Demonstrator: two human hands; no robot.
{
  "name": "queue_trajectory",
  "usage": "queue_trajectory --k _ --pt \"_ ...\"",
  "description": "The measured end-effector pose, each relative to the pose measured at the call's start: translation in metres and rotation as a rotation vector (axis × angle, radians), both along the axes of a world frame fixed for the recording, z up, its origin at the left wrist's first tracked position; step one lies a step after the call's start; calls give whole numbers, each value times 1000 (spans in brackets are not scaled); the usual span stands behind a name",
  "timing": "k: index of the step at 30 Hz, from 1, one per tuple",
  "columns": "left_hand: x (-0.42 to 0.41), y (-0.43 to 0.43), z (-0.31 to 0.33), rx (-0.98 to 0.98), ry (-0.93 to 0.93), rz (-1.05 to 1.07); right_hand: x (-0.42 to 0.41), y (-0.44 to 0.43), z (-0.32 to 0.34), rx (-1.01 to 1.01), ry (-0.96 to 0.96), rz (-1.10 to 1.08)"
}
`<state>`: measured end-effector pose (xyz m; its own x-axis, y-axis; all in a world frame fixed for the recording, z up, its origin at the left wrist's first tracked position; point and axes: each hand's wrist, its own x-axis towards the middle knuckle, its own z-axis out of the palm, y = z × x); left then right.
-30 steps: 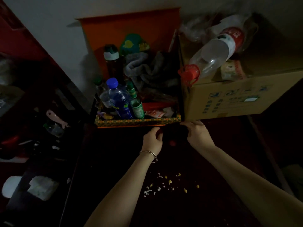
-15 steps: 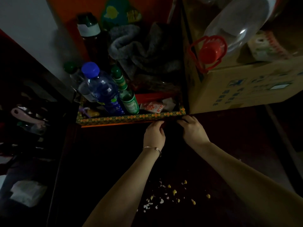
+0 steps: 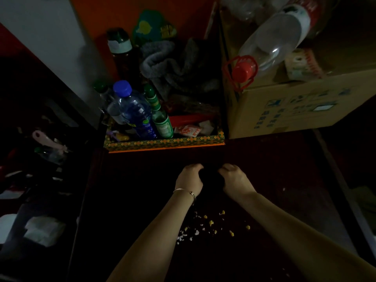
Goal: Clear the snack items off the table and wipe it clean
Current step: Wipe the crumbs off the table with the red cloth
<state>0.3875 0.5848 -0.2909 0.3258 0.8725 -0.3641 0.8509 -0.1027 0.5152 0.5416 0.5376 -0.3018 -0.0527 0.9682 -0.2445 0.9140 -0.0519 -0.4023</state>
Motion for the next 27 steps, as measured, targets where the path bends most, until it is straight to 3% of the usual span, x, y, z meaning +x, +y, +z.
queue_trajectory --k 13,21,27 --pt "-26 -74 22 -109 -98 238 -13 -62 18 -144 106 17" --pt "-19 -64 67 -23 -181 215 18 -62 75 40 231 -39" --pt "6 -41 98 71 -270 185 54 -41 114 203 205 -45"
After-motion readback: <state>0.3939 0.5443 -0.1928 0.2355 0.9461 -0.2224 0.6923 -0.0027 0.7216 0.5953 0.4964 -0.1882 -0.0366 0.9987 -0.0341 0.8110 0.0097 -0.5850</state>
